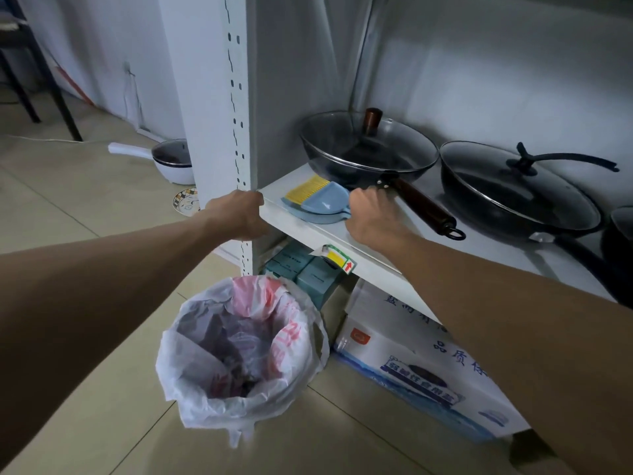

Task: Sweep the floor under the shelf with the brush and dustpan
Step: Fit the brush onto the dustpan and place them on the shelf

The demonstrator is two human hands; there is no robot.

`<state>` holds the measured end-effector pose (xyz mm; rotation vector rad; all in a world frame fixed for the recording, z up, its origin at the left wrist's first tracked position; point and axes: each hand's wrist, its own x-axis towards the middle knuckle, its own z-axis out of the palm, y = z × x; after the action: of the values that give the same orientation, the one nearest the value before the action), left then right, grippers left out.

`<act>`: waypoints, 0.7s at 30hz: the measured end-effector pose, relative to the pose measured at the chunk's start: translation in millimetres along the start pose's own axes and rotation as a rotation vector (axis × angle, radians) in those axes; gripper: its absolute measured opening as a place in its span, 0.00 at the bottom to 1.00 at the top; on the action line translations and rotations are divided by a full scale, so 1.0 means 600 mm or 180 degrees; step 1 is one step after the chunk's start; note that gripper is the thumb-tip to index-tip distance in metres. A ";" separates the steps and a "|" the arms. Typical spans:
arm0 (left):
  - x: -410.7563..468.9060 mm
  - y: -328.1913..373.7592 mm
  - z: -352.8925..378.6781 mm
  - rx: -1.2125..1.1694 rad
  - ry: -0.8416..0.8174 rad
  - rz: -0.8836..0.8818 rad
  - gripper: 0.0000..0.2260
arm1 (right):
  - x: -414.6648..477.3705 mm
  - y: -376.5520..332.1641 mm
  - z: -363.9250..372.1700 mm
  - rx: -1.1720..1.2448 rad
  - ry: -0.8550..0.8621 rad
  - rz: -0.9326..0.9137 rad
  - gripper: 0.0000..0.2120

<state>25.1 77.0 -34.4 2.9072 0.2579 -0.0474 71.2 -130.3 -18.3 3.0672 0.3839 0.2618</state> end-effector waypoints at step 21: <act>0.013 0.015 0.023 -0.0175 -0.0090 -0.0153 0.25 | 0.005 0.021 0.034 0.0335 0.0191 0.0245 0.18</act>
<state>34.1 66.4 -46.5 2.8434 0.3190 -0.0876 80.4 -142.4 -36.9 3.1881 0.2915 0.3481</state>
